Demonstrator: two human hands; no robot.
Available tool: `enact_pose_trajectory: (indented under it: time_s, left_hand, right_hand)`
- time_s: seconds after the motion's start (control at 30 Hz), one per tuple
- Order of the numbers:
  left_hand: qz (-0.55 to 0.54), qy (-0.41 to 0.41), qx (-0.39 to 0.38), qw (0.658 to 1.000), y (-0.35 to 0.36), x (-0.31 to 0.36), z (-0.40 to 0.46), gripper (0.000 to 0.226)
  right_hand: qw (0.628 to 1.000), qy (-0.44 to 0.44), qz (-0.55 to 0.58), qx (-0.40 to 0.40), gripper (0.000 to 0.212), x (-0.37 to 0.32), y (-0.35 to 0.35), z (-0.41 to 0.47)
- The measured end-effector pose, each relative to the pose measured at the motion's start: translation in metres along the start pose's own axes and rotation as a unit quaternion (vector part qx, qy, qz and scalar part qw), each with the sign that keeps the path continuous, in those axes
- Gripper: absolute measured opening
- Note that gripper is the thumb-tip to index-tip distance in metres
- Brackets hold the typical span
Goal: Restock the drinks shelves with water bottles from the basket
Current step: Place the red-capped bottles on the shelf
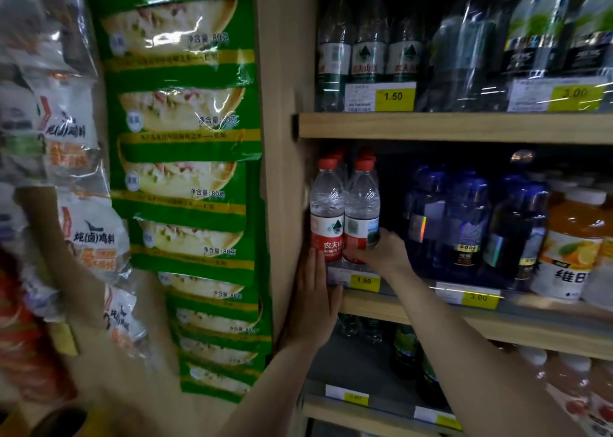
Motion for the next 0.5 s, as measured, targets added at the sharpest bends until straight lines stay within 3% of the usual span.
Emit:
enact_pose_trajectory:
  time_s: [0.3, 0.4, 0.5]
  left_hand:
    - [-0.056, -0.02, 0.005, 0.998, -0.01, 0.004, 0.003, 0.071]
    - [-0.079, 0.035, 0.059, 0.995, -0.038, 0.023, 0.004, 0.066]
    - [-0.104, 0.117, 0.089, 0.984, -0.054, 0.055, -0.002, 0.056]
  right_hand:
    - [0.996, 0.031, -0.062, -0.058, 0.068, -0.007, -0.007, -0.009]
    - [0.995, -0.003, -0.089, -0.038, 0.081, -0.01, -0.035, -0.031]
    - [0.994, -0.05, -0.093, 0.02, 0.07, 0.006, -0.074, -0.068]
Point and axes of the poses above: each hand's wrist, its own z-axis towards the middle knuckle, its own y-axis out of the palm, x = y × z, the point moved 3 cm from there along z, towards the middle knuckle, and after that the axes turned 14 degrees about y, right-handed, at the moved point
